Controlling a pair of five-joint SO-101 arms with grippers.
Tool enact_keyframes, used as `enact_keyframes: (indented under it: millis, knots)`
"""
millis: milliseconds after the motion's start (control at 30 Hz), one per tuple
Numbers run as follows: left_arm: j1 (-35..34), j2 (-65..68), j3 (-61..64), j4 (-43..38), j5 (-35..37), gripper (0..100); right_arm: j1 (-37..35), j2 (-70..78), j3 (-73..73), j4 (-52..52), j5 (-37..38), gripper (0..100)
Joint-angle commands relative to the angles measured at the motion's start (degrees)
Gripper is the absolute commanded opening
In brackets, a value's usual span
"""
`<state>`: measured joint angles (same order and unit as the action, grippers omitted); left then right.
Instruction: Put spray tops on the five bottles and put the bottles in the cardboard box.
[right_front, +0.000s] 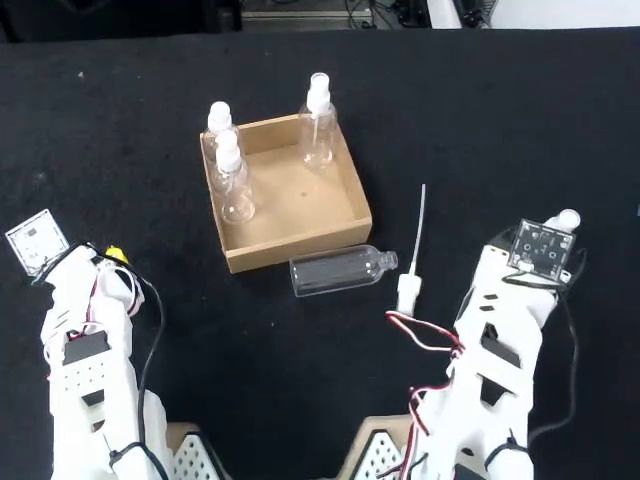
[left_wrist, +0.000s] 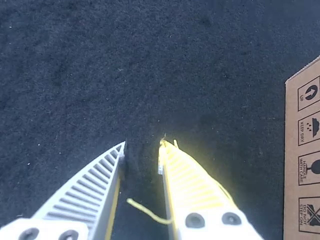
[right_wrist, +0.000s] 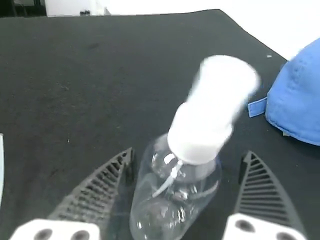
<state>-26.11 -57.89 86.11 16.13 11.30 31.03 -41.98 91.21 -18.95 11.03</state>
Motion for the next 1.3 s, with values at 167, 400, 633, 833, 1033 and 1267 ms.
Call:
enact_keyframes:
  millis: [167,400,633,833,1033,1267]
  knots:
    - [-0.48,-0.88,-0.75,-1.32,-0.44,9,1.23,11.47,-5.05,-5.01,0.18,28.9]
    - [-0.31,-0.88,-0.92,-1.32,-0.44,9,0.97,14.9,-5.23,-11.25,0.09,28.9]
    - [-0.22,-0.88,-0.92,-1.32,-0.44,9,0.79,14.81,-5.93,-11.52,0.09,28.9]
    - [-0.22,-0.88,-0.92,-1.32,-0.44,9,0.79,14.81,-7.52,-11.52,0.09,28.9]
    - [-0.22,-0.88,-0.92,-1.32,-0.44,9,-1.05,14.81,-7.52,-11.43,0.18,28.9]
    - [-0.22,-0.88,-0.84,-1.32,-0.44,9,-0.88,15.25,-6.73,-11.16,0.09,28.9]
